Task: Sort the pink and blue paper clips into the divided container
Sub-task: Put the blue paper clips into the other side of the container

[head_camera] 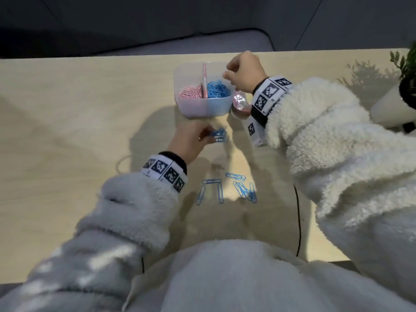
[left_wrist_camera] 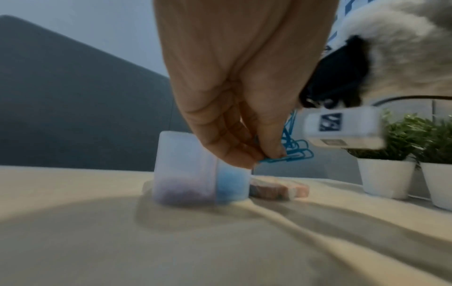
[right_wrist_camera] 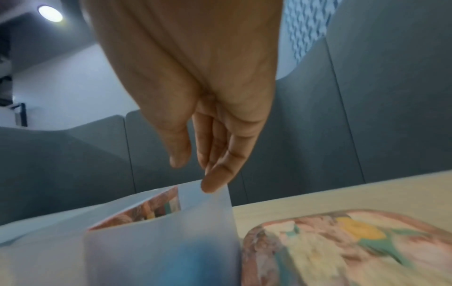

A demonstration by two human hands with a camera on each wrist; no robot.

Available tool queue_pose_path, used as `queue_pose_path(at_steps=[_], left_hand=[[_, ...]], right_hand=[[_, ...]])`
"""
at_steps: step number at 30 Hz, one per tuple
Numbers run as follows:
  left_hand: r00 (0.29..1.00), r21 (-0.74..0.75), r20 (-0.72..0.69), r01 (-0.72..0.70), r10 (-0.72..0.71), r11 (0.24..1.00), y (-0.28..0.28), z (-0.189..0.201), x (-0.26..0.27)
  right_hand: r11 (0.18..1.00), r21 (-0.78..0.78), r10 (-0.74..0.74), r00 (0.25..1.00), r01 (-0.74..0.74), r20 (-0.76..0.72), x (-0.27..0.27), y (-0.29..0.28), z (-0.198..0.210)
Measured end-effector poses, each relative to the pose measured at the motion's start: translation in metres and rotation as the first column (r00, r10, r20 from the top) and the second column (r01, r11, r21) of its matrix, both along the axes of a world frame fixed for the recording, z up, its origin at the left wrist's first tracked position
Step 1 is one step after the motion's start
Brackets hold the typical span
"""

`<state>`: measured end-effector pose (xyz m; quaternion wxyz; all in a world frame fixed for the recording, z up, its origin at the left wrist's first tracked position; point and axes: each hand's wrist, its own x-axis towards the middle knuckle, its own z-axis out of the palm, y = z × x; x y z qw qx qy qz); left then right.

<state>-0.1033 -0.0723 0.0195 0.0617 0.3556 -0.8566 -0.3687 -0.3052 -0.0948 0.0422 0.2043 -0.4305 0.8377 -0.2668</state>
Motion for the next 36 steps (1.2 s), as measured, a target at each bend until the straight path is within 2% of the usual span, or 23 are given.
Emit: queue_pose_path(at_steps=[4, 6, 8, 10, 13, 15, 18, 20, 23, 24, 26, 28, 30, 33, 36], left_hand=[[0.995, -0.022, -0.035, -0.092, 0.091, 0.996, -0.035, 0.017, -0.034], [0.987, -0.020, -0.014, -0.162, 0.162, 0.987, -0.051, 0.019, -0.052], [0.971, 0.008, 0.016, -0.239, 0.239, 0.971, -0.065, 0.019, -0.069], [0.960, 0.020, 0.048, -0.278, 0.276, 0.960, -0.074, 0.021, -0.082], [0.953, -0.051, 0.163, -0.249, 0.254, 0.967, -0.082, 0.022, -0.097], [0.947, -0.106, 0.235, -0.200, 0.220, 0.974, -0.083, 0.022, -0.104], [0.952, -0.100, 0.245, -0.162, 0.183, 0.982, -0.079, 0.024, -0.103], [0.973, -0.061, 0.162, -0.157, 0.165, 0.986, -0.074, 0.025, -0.092], [0.997, -0.119, -0.012, -0.081, 0.080, 0.990, -0.054, 0.022, -0.056], [0.999, -0.102, -0.006, -0.033, 0.032, 0.994, -0.044, 0.016, -0.040], [0.991, 0.047, 0.073, 0.109, -0.112, 0.993, -0.021, 0.000, -0.005], [0.943, 0.166, 0.168, 0.261, -0.288, 0.951, -0.002, -0.020, 0.024], [0.891, 0.201, 0.209, 0.363, -0.402, 0.910, 0.011, -0.037, 0.043], [0.879, 0.214, 0.167, 0.409, -0.446, 0.887, 0.023, -0.046, 0.055], [0.884, 0.152, 0.176, 0.410, -0.433, 0.899, 0.027, -0.050, 0.053]], right_hand=[[0.980, -0.184, -0.060, 0.994, 0.077, 0.096, -0.008, 0.041, -0.004], [0.967, -0.251, -0.039, 0.999, 0.045, 0.031, -0.005, 0.073, -0.005], [0.972, -0.235, 0.019, 1.000, -0.024, -0.024, 0.002, 0.108, -0.009], [0.978, -0.192, 0.078, 0.997, -0.079, -0.014, 0.011, 0.143, -0.017], [0.990, -0.094, 0.111, 0.994, -0.110, 0.005, 0.019, 0.184, -0.034], [0.995, -0.011, 0.103, 0.995, -0.103, -0.012, 0.024, 0.205, -0.045], [0.987, 0.090, 0.132, 0.991, -0.130, -0.017, 0.030, 0.228, -0.060], [0.983, 0.119, 0.134, 0.990, -0.137, 0.033, 0.033, 0.236, -0.065], [0.978, 0.131, 0.159, 0.986, -0.164, 0.050, 0.040, 0.246, -0.070], [0.976, 0.143, 0.163, 0.986, -0.167, 0.043, 0.045, 0.249, -0.072], [0.975, 0.170, 0.143, 0.990, -0.144, 0.017, 0.055, 0.253, -0.075], [0.979, 0.181, 0.095, 0.995, -0.094, 0.006, 0.065, 0.252, -0.078], [0.978, 0.196, 0.070, 0.998, -0.071, 0.012, 0.076, 0.247, -0.079], [0.966, 0.234, 0.110, 0.994, -0.107, 0.002, 0.091, 0.236, -0.078], [0.957, 0.259, 0.137, 0.991, -0.128, -0.014, 0.103, 0.225, -0.076]])
